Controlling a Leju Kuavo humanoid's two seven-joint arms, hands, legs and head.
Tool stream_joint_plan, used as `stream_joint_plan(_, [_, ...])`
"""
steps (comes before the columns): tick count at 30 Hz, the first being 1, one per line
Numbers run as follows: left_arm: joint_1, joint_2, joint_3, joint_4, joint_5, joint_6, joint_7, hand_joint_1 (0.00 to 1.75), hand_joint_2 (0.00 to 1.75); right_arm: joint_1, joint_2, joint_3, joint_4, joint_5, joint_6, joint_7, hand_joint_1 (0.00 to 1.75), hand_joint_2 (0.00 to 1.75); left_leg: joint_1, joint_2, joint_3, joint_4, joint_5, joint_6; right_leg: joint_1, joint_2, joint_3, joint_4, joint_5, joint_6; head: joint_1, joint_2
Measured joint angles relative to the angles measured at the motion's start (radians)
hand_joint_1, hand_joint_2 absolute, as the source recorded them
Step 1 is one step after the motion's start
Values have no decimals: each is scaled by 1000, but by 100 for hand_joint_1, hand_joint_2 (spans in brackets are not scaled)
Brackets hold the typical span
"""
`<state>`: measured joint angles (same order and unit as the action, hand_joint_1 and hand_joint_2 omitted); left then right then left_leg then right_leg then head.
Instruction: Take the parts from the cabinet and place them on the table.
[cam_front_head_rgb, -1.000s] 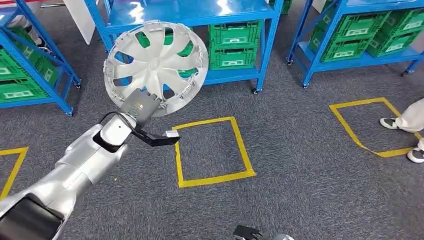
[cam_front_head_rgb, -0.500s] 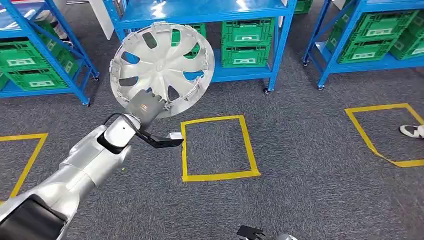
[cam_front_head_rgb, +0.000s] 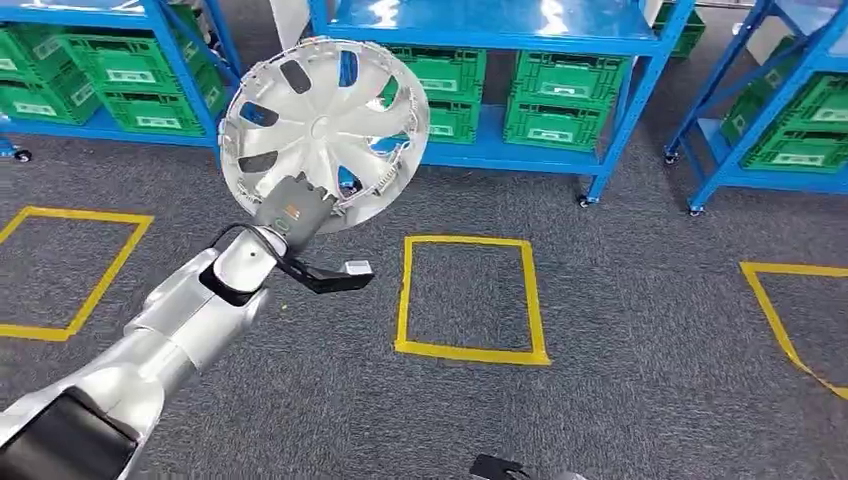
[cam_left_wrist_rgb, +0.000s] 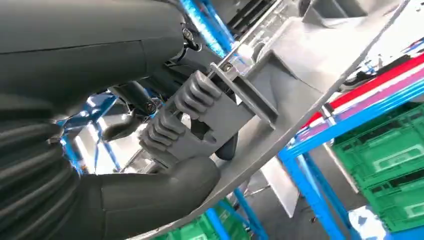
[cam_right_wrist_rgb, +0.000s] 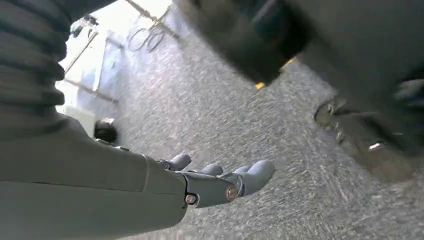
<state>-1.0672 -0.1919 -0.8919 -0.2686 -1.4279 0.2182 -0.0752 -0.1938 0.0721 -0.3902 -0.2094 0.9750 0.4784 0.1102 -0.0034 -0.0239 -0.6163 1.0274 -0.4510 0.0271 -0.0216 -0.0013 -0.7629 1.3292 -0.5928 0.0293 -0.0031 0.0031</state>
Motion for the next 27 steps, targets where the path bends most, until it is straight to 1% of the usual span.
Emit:
stream_joint_plan(1, [0, 0, 0, 1, 0, 0, 0, 175, 175, 0, -2, 0, 0, 0, 0, 0, 0, 175, 0, -11, -3, 3, 1, 0, 1, 1, -1, 6, 10, -2, 0, 0])
stream_joint_plan(2, [2, 0, 0, 2, 0, 0, -1, 175, 175, 0, -2, 0, 0, 0, 0, 0, 0, 175, -1, -21, -5, 6, 1, -1, 2, 1, 22, -34, 40, -4, 0, 0])
stream_joint_plan(3, [3, 0, 0, 2, 0, 0, -1, 175, 175, -1, -2, 0, 0, 0, 0, 0, 0, 175, -1, -31, -5, 10, 1, -2, 2, 5, 61, -104, 78, -6, 0, 0])
stream_joint_plan(4, [3, 0, 0, 2, -1, 0, -2, 175, 175, -2, -3, 0, 0, 0, 0, 0, 0, 175, 0, -41, -7, 15, 1, -3, 1, 16, 112, -198, 118, -10, 0, 0])
stream_joint_plan(5, [3, -2, 0, 2, -2, 0, -1, 175, 175, -3, -5, 0, 0, 0, 0, 0, 0, 175, 1, -48, -12, 20, 0, -7, 0, 44, 144, -265, 117, -15, 0, 0])
stream_joint_plan(6, [0, -2, 0, 2, -5, 0, 0, 175, 175, -4, -5, 0, 0, 0, 0, 0, 0, 175, -5, -58, -22, 28, 1, -15, 1, 53, 148, -278, 112, -16, 0, 0])
stream_joint_plan(7, [0, -3, 0, 1, -6, 0, 0, 175, 175, -4, -5, 0, 0, 0, 0, -1, 0, 175, -2, -67, -26, 23, 6, -23, 3, 42, 146, -275, 114, -19, 0, 0])
stream_joint_plan(8, [0, -3, -1, 1, -8, 0, 0, 175, 175, -3, -5, 0, 0, 0, 0, 0, 0, 175, 1, -71, -26, 20, 9, -27, 6, 37, 145, -275, 115, -23, -1, 0])
stream_joint_plan(9, [0, -2, -1, 2, -9, 0, 0, 175, 175, -3, -5, 0, 0, -1, 0, 0, 0, 175, 2, -79, -27, 16, 13, -34, 7, 30, 145, -276, 118, -28, -1, 0])
stream_joint_plan(10, [-1, 3, -1, 2, -9, 0, 0, 175, 175, -4, -3, 0, 0, -1, 0, 0, 0, 175, -4, -85, -30, 17, 13, -39, -6, 17, 148, -287, 125, -37, 0, 0])
stream_joint_plan(11, [-1, 4, -2, 2, -10, 0, 0, 175, 175, -6, -5, 0, -1, -2, 0, 0, 0, 175, -5, -47, -42, 33, -4, -44, -6, 10, 151, -292, 129, -43, -3, 0])
stream_joint_plan(12, [-2, 4, -3, 1, -11, 0, 1, 175, 175, -6, -5, 0, -1, -2, 0, 0, 0, 175, -2, -16, -61, 80, -36, -50, -6, 4, 151, -293, 130, -50, -11, 0])
stream_joint_plan(13, [-2, 4, -5, 1, -12, 0, 2, 175, 175, -5, -5, 0, -1, -2, 0, 0, 0, 175, 2, 1, -91, 149, -72, -57, -6, -3, 150, -293, 130, -50, -11, 0])
stream_joint_plan(14, [-2, 4, -9, 2, -12, 0, 2, 175, 175, -2, -5, 0, -1, -2, 0, 1, 0, 175, 5, 10, -128, 230, -106, -62, -6, -14, 150, -292, 130, -50, -11, 0])
stream_joint_plan(15, [-1, 4, -13, 2, -13, 0, 3, 175, 175, 0, -5, 0, -1, -1, 0, 2, 0, 175, 8, 13, -157, 292, -124, -67, -6, -25, 149, -292, 130, -50, -11, 0])
stream_joint_plan(16, [-1, 5, -16, 2, -13, 0, 4, 175, 175, 1, -5, 0, -1, -1, 0, 2, 0, 175, 13, 16, -164, 309, -120, -70, -7, -34, 149, -292, 130, -49, -11, 0])
stream_joint_plan(17, [-1, 7, -18, 3, -15, 0, 4, 175, 175, 0, -5, 0, -1, -1, 0, 0, 0, 175, 16, 19, -147, 280, -95, -73, -9, -42, 149, -292, 129, -48, -11, 0])
stream_joint_plan(18, [-1, 12, -18, 3, -18, 0, 2, 175, 175, 0, -3, 0, -1, 0, 0, -1, 0, 175, 19, 24, -109, 210, -57, -76, -12, -49, 149, -291, 129, -46, -11, 0])
stream_joint_plan(19, [-1, 14, -19, 3, -18, 1, -1, 175, 175, 0, -1, 0, -1, 0, 0, -1, 0, 175, 20, 36, -61, 123, -19, -77, -14, -56, 149, -289, 127, -42, -11, 0])
stream_joint_plan(20, [-2, 17, -19, 3, -18, 1, -2, 175, 175, 0, 0, 0, -1, 0, 0, -1, 0, 175, 20, 69, -16, 36, 1, -79, -13, -62, 150, -285, 125, -34, -11, 0])
stream_joint_plan(21, [-5, 20, -19, 2, -18, 3, -2, 175, 175, 0, 0, 0, -1, 0, 0, -1, 0, 175, 6, 80, -4, 21, -14, -74, -6, -66, 145, -282, 124, -24, -13, 0])
stream_joint_plan(22, [-5, 21, -19, 0, -17, 5, -3, 175, 175, 0, 1, 0, -1, 3, 0, 0, 0, 175, 11, 64, -13, 21, -7, -57, -4, -72, 144, -284, 127, -17, -10, 0])
stream_joint_plan(23, [-4, 23, -20, 1, -17, 5, -3, 175, 175, 0, 3, 0, -1, 4, 0, 0, 0, 175, 10, 56, -17, 21, -5, -51, -4, -80, 147, -286, 128, -13, -10, 0])
stream_joint_plan(24, [-4, 28, -21, 2, -17, 3, -4, 175, 175, 0, 5, 0, -1, 7, 0, -1, 0, 175, 7, 48, -21, 23, -4, -44, -6, -87, 150, -292, 132, -6, -10, 0])
stream_joint_plan(25, [-5, 31, -22, 2, -16, 0, -6, 175, 175, -2, 9, 0, -1, 8, 0, -2, 0, 175, 8, 38, -21, 18, 1, -35, -8, -94, 152, -294, 131, 1, -10, 0])
stream_joint_plan(26, [-5, 31, -23, 2, -15, -4, -8, 175, 175, -3, 11, 0, -1, 10, 0, -3, 0, 175, 14, 32, -19, 14, 6, -27, -12, -62, 146, -282, 116, 7, -10, 0])
stream_joint_plan(27, [-6, 32, -24, 2, -15, -9, -8, 175, 175, -4, 11, 0, -1, 10, 0, -6, 0, 175, 14, 26, -20, 13, 7, -21, -12, -33, 129, -244, 87, 5, -10, 0])
